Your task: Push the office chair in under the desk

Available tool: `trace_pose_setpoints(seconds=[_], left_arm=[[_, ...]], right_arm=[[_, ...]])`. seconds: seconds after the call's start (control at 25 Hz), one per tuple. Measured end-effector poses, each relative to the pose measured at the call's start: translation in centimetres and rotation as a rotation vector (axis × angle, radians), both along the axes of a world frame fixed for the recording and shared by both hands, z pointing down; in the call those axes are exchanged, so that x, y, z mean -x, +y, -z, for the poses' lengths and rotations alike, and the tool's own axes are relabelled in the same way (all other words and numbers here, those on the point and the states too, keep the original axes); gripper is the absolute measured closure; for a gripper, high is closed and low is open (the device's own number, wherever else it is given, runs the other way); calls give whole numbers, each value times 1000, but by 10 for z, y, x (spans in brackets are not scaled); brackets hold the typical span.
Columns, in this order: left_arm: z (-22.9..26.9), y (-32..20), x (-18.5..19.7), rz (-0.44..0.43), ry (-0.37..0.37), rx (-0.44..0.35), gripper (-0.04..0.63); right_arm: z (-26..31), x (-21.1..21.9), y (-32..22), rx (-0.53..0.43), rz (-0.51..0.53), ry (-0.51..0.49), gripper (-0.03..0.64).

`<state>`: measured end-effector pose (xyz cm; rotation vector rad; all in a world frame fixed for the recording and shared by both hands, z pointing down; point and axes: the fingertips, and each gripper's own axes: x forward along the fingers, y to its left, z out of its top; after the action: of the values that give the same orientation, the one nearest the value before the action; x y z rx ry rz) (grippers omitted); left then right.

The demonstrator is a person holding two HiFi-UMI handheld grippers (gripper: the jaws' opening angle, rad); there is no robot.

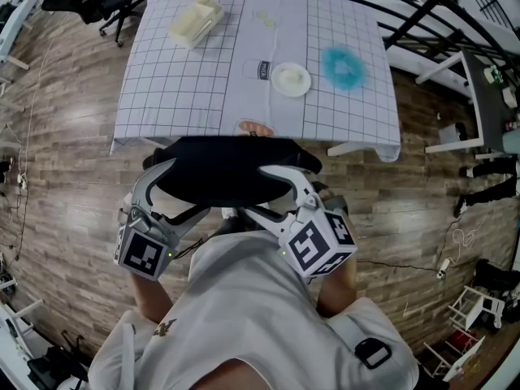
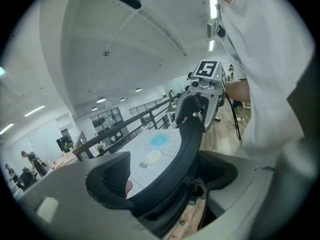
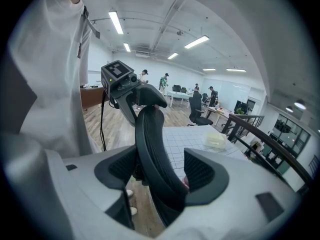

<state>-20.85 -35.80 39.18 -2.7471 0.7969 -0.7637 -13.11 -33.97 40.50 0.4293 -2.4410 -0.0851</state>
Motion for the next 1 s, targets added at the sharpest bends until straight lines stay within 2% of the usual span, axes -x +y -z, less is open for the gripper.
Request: trace_pose_setpoints(seconds=[0.28,0.44,0.52,0.64,0.68,0.72,0.8,0.84,0.92,0.96,1.0], left_arm=[[8,8,2,-2,54,5,176],[13,12,2,-10,73,-1,186],[22,15,2,-20,107,-22,206],[42,19,6,-16,200,-61,255],[49,19,7,-16,227,-82,267],[55,18,7,-16,246,-104,276],[64,15,8,-9,272,-138,296],[68,14,8,-2,285,-151,307],[74,12,7,14,318,-174,354],[78,10,7,21,337,-184,376],[81,9,6,28,353,-194,397]], right_arm=[[6,-2,8,-38,15,2,319],[26,-1,14,-55,40,-75,319],[35,0,16,-66,46,-118,319],[47,4,15,-79,41,-187,321],[51,6,15,-84,36,-207,337],[55,7,14,-91,29,-226,383],[62,11,12,-106,15,-265,394],[65,13,10,-115,8,-282,423],[69,15,8,-123,-4,-313,443],[71,17,7,-120,-10,-331,481],[74,18,5,-113,-21,-351,491]])
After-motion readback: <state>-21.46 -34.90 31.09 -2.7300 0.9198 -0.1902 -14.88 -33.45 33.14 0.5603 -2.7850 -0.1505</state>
